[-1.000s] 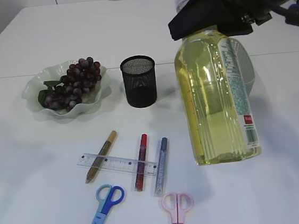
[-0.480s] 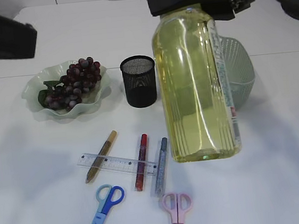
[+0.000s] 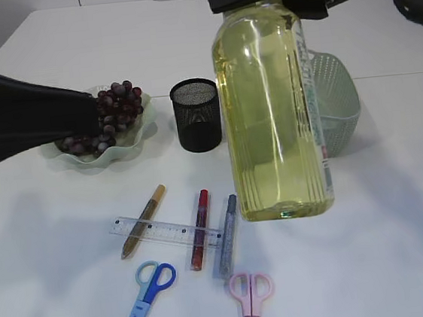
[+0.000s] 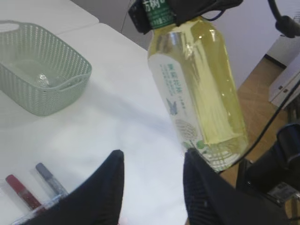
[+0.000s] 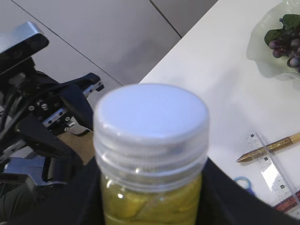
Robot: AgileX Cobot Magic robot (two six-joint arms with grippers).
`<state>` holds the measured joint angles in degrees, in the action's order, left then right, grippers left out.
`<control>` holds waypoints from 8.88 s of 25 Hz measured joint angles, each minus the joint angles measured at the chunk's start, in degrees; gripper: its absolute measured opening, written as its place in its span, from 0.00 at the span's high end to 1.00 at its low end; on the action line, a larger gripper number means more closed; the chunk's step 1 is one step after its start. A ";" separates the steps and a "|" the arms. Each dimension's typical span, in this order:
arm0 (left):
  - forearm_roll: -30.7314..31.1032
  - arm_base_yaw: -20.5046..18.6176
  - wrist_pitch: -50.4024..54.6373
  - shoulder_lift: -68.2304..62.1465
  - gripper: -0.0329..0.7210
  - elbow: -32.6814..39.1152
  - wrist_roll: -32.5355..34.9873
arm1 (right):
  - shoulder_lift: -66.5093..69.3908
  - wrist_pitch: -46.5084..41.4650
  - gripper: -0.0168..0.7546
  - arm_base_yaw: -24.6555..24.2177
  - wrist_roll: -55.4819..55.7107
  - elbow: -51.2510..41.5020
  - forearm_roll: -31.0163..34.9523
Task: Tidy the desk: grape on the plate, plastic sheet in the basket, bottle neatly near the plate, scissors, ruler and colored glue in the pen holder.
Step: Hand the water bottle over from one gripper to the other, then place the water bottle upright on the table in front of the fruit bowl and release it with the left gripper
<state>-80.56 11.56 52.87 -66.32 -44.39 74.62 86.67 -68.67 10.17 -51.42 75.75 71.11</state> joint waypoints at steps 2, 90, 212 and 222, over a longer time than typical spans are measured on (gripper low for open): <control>-3.09 0.00 -2.00 -1.34 0.55 1.89 4.06 | 0.00 0.00 0.51 0.00 -1.00 0.00 0.76; -19.15 13.37 15.24 -27.40 0.16 -9.62 10.14 | 0.00 0.67 0.52 3.48 -10.23 -0.12 6.41; 18.28 6.73 1.60 -26.06 0.41 -12.01 -8.57 | -0.24 0.51 0.22 3.48 17.07 -0.12 -39.69; 35.88 6.73 1.70 -26.06 0.41 -17.33 -25.90 | -0.24 -1.37 0.22 3.48 21.58 1.16 -48.17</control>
<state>-44.68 18.29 54.56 -92.38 -61.72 48.73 86.43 -70.04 13.65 -29.84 76.91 22.95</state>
